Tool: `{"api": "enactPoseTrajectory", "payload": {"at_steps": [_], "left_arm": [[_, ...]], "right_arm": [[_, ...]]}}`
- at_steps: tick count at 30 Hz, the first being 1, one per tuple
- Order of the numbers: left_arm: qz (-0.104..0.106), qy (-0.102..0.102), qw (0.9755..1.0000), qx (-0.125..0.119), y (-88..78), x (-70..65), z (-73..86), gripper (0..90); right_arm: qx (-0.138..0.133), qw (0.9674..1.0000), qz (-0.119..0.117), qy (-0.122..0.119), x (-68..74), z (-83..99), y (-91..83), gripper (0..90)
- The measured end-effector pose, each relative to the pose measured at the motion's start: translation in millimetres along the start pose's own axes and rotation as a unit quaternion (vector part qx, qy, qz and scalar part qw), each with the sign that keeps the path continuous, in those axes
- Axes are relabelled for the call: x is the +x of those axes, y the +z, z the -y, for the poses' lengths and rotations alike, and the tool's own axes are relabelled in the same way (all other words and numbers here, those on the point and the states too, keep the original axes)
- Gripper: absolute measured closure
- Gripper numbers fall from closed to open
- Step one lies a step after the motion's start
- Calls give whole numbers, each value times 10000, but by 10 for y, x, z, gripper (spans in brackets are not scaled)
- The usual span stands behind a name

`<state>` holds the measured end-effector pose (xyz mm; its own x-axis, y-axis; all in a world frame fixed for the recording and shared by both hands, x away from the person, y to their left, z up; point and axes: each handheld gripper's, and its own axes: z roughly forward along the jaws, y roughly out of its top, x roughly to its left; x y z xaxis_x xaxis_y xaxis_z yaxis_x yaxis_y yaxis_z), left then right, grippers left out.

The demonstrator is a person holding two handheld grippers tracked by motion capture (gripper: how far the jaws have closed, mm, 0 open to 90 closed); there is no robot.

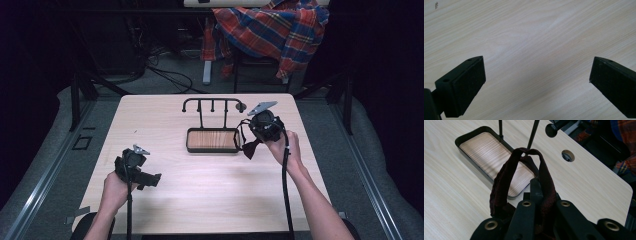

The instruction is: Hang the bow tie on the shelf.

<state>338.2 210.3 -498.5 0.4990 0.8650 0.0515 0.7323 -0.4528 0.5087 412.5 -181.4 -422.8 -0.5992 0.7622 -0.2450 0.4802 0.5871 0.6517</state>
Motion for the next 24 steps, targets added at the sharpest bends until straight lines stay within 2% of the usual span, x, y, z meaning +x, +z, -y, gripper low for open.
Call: {"api": "enactPoseTrajectory", "payload": {"at_steps": [18, 24], "left_arm": [[4, 0, 10000, 10, 5, 0, -1, 5], [4, 8, 10000, 3, 4, -1, -1, 5]], "right_arm": [[-135, 9998, 115, -78, -77, -265, -59, 896], [-164, 9995, 252, -69, -112, -366, -61, 896]]}}
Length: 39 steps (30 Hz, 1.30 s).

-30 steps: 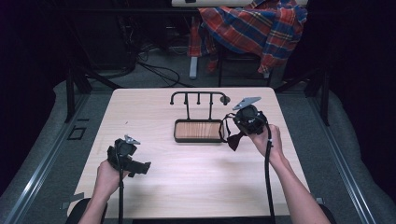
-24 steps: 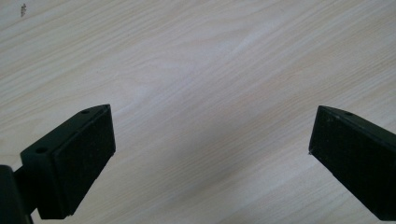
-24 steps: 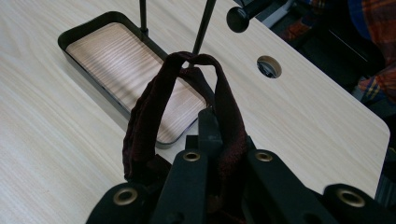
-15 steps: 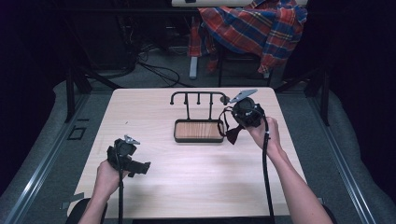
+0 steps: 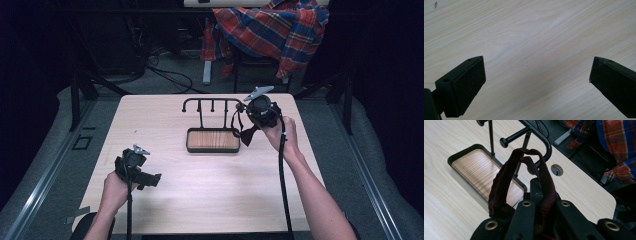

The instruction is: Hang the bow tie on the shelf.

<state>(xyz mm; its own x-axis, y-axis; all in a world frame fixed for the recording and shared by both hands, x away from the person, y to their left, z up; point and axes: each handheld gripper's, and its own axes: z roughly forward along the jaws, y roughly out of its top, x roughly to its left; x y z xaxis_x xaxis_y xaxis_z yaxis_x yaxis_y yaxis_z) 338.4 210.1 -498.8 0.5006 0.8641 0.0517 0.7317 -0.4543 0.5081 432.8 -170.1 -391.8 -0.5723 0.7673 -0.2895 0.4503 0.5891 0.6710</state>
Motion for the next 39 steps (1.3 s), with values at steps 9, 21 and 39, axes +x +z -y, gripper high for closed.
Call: {"api": "enactPoseTrajectory", "payload": {"at_steps": [9, 21, 39], "left_arm": [[14, 5, 10000, -6, 3, -7, -3, 5], [16, -5, 10000, -9, 1, -5, -1, 6], [19, 25, 10000, 7, 5, -10, -4, 7]], "right_arm": [[20, 9998, 102, 156, -67, -44, 85, 896], [121, 9994, 177, 267, -80, -58, 271, 895], [278, 9985, 146, 441, -109, -11, 450, 893]]}}
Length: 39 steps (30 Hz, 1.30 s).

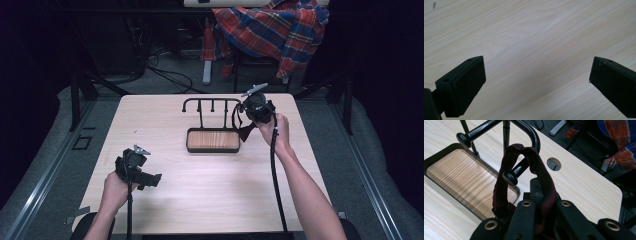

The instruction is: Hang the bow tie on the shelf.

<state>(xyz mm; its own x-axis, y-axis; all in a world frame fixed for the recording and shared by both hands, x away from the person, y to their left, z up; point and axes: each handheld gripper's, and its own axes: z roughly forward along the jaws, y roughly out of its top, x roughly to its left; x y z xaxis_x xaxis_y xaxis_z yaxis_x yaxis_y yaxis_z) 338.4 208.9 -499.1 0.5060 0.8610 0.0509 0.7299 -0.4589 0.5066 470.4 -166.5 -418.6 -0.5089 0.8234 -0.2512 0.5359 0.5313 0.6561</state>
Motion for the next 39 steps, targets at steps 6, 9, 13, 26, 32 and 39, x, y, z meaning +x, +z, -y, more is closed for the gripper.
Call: {"api": "enactPoseTrajectory", "payload": {"at_steps": [6, 9, 13, 26, 32, 39], "left_arm": [[-1, -2, 10000, 7, 0, 3, 1, 7], [2, -1, 10000, 7, 1, 1, 0, 7], [4, -1, 10000, 13, 4, -3, 1, 8], [9, -1, 10000, 22, 6, -7, 0, 9], [12, 0, 10000, 27, 6, -7, -1, 9], [13, 11, 10000, 26, 4, -6, 0, 10]], "right_arm": [[130, 9998, -120, 56, -8, 17, 75, 888], [205, 9996, -155, 72, 1, 35, 114, 887], [235, 9995, -185, 92, 6, 51, 146, 886], [420, 9985, -324, 100, -18, 72, 244, 866], [440, 9980, -397, 204, -39, 89, 294, 846], [463, 9973, -531, 217, -48, 99, 290, 795]]}}
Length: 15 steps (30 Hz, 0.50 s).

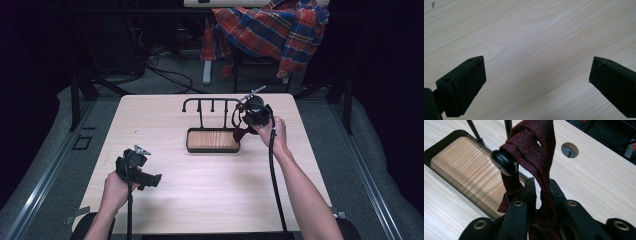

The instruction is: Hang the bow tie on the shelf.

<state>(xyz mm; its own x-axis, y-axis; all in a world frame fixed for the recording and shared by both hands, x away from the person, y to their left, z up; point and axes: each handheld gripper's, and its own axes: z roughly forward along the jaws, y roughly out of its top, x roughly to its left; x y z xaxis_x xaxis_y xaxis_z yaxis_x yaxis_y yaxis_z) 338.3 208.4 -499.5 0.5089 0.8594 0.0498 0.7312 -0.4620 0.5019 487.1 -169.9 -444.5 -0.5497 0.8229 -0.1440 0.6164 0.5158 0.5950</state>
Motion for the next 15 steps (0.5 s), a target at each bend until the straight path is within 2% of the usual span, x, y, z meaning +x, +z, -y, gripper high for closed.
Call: {"api": "enactPoseTrajectory", "payload": {"at_steps": [3, 6, 15], "left_arm": [[0, 1, 10000, 4, 0, 0, 0, 10], [0, 0, 10000, 1, 0, 0, 1, 10], [1, -1, 10000, 1, 0, 0, 0, 10]], "right_arm": [[-48, 10000, -24, 34, 3, 4, -4, 766], [-81, 9999, -83, 1, -1, 9, -30, 707], [-117, 9997, -183, -73, -14, 25, -127, 610]]}}
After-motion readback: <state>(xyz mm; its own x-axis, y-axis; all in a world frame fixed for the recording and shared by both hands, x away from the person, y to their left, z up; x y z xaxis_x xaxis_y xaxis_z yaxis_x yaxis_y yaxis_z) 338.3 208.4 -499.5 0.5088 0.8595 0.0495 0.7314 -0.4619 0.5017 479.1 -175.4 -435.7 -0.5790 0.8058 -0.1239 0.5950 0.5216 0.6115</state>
